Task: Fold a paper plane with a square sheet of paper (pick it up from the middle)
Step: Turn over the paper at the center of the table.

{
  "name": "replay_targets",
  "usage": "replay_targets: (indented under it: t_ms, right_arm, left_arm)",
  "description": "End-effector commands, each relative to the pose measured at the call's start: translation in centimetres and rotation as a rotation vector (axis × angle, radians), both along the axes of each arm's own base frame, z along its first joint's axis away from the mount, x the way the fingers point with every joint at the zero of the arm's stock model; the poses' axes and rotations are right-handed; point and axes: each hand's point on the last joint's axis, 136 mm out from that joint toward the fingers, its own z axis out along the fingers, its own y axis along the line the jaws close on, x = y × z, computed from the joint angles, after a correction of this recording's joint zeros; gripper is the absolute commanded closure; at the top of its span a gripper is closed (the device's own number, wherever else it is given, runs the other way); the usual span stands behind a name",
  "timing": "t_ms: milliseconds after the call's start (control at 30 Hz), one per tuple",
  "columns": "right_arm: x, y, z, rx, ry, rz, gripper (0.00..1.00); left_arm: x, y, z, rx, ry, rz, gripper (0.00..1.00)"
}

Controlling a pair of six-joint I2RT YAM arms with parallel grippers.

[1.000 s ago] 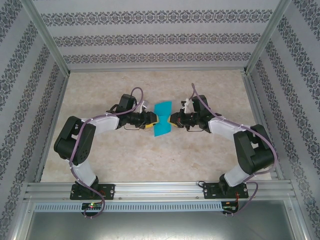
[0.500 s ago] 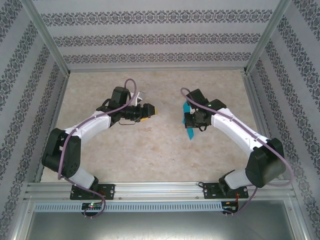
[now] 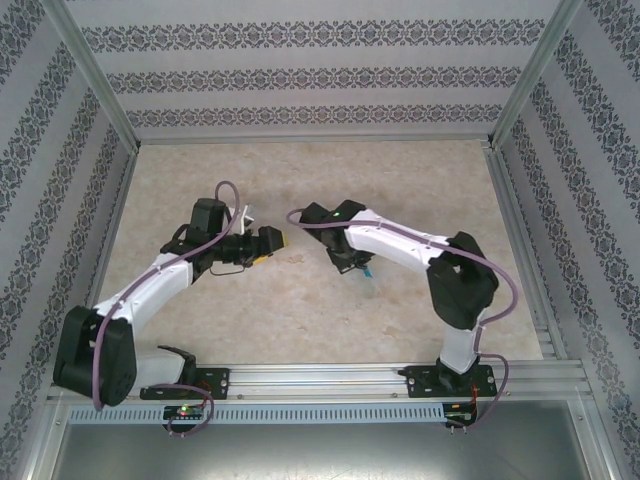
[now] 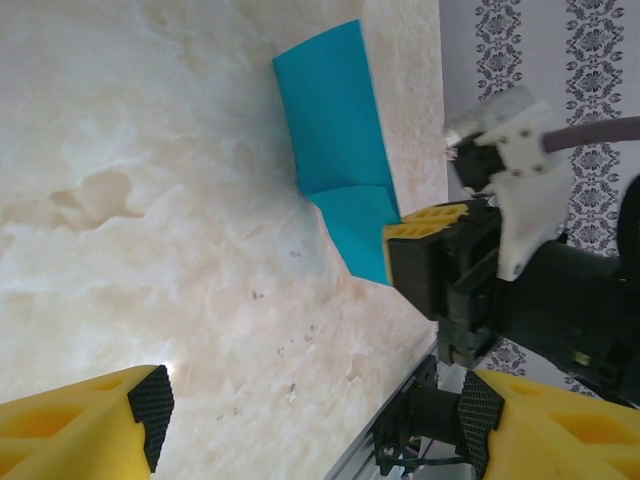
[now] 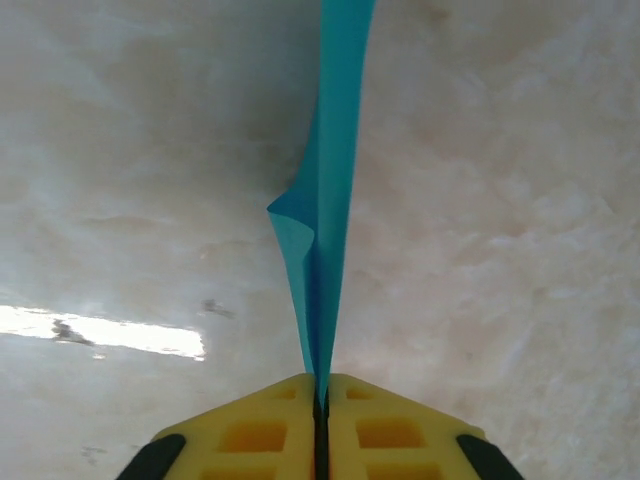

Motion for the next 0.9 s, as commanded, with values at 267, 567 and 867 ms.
replay_targets:
  t_ms: [267,567,867]
  right_arm:
    - [-1.5,7.9,-2.4,0.147,0.069,0.068,0.8]
    - [-2.2,11.3,-4.1,0.418,0.14,0.05,0.68]
    - [-1.2,10.7,0.0,0.696,0.087,0.019,0.56]
  left_arm:
    - [-2.8,2.8,-0.3,0.054,0.022,0.059,0.21]
    - [-3.6,3.0,-0.9,0.056,0.042,0.061,0.22]
    - [-2.7,2.3,-1.6,0.027,0.065,0.041,0.24]
